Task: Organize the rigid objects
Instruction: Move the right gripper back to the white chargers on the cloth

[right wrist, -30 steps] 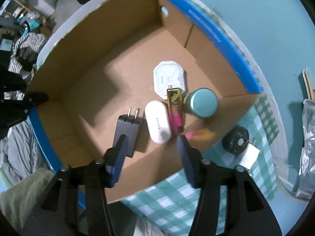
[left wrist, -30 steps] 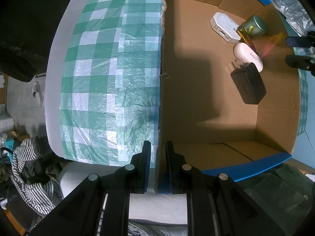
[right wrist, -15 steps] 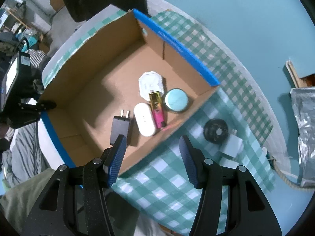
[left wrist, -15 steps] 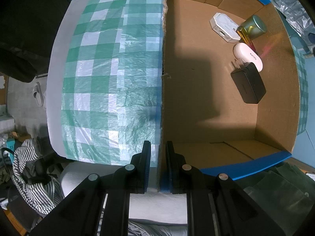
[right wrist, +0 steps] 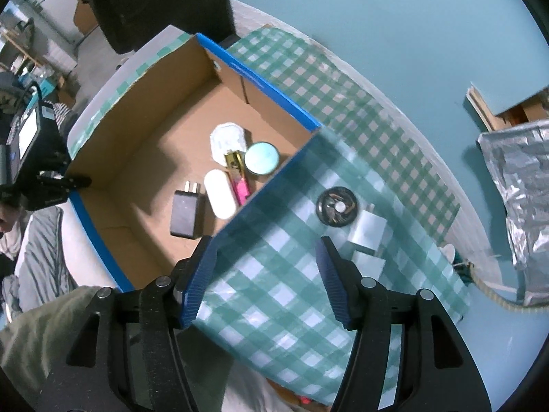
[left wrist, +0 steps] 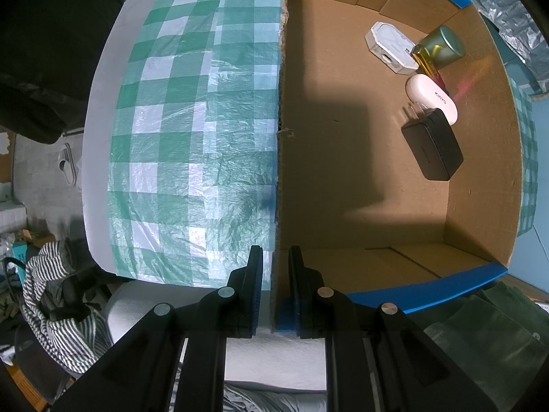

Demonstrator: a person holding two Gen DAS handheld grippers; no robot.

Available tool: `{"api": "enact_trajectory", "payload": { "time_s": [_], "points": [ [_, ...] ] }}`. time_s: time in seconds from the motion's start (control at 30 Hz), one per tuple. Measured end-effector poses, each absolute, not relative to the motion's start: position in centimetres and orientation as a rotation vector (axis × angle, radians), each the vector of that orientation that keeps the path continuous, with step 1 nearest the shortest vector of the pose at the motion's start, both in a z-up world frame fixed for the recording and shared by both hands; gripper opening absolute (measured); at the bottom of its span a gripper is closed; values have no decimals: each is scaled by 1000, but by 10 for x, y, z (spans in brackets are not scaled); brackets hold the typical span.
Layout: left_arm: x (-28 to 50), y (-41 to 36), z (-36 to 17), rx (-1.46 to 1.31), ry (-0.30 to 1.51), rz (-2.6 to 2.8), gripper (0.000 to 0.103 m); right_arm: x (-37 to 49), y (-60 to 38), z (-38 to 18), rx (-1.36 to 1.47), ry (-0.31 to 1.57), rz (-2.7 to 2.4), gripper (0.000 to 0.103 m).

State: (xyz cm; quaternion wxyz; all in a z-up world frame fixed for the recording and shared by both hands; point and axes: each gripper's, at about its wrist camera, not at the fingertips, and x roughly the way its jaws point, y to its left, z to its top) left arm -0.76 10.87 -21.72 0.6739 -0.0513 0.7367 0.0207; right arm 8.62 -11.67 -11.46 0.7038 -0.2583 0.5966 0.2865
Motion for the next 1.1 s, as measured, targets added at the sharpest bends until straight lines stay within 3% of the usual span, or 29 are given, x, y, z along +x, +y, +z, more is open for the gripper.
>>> {"api": "enact_trajectory", "payload": {
  "time_s": [0.37, 1.1],
  "points": [
    [-7, 109, -218, -122, 1656, 52, 15, 99, -159, -135, -498, 1394, 559, 61],
    [-13, 112, -221, -129, 1647, 72, 15, 172, -258, -268, -370, 1502, 300, 63]
  ]
}}
